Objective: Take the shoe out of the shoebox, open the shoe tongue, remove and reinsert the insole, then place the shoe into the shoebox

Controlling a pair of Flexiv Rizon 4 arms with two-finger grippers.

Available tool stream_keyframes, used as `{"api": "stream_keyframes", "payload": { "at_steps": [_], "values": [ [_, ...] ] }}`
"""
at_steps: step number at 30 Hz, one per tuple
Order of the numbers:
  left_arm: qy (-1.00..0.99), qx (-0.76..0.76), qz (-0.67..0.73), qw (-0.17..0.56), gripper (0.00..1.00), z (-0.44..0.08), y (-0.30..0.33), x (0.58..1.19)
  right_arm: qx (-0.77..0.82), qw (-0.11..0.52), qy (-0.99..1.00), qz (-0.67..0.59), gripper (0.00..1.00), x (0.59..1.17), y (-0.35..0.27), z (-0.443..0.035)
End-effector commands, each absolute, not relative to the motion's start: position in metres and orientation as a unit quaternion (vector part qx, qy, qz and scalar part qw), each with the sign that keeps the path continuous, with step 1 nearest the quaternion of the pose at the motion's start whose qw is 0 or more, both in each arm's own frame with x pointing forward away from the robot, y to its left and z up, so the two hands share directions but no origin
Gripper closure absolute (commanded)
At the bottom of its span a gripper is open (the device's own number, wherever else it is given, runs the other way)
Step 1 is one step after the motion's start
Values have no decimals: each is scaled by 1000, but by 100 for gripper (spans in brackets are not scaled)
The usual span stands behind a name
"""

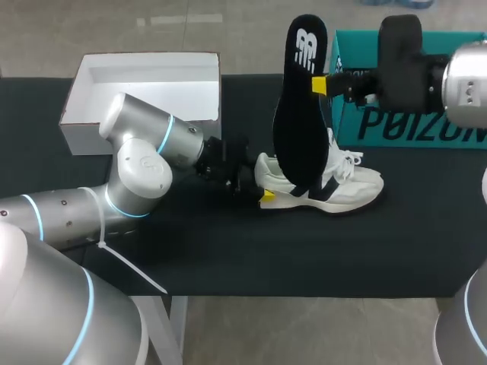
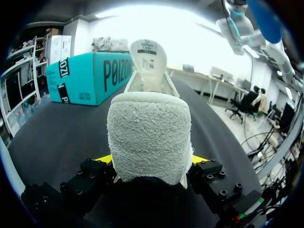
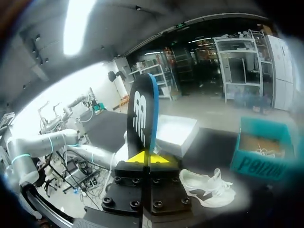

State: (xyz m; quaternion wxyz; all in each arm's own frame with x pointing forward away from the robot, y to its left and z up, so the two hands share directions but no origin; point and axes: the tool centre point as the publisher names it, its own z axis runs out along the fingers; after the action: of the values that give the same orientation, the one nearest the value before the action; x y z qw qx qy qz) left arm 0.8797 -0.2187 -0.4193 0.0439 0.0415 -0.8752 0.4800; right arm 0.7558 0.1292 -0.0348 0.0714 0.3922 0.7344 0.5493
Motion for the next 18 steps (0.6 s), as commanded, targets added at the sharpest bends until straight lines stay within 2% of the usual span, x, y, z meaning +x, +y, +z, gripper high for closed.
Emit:
{"api": "stream_keyframes", "payload": {
  "at_steps": [1, 18],
  "values": [
    [-876, 41, 479, 44, 100, -418, -219, 879, 310, 1, 754, 579, 100, 736, 105, -18],
    [-876, 41, 479, 44, 100, -418, -219, 879, 341, 14, 772, 536, 100, 726, 104, -11]
  ]
}}
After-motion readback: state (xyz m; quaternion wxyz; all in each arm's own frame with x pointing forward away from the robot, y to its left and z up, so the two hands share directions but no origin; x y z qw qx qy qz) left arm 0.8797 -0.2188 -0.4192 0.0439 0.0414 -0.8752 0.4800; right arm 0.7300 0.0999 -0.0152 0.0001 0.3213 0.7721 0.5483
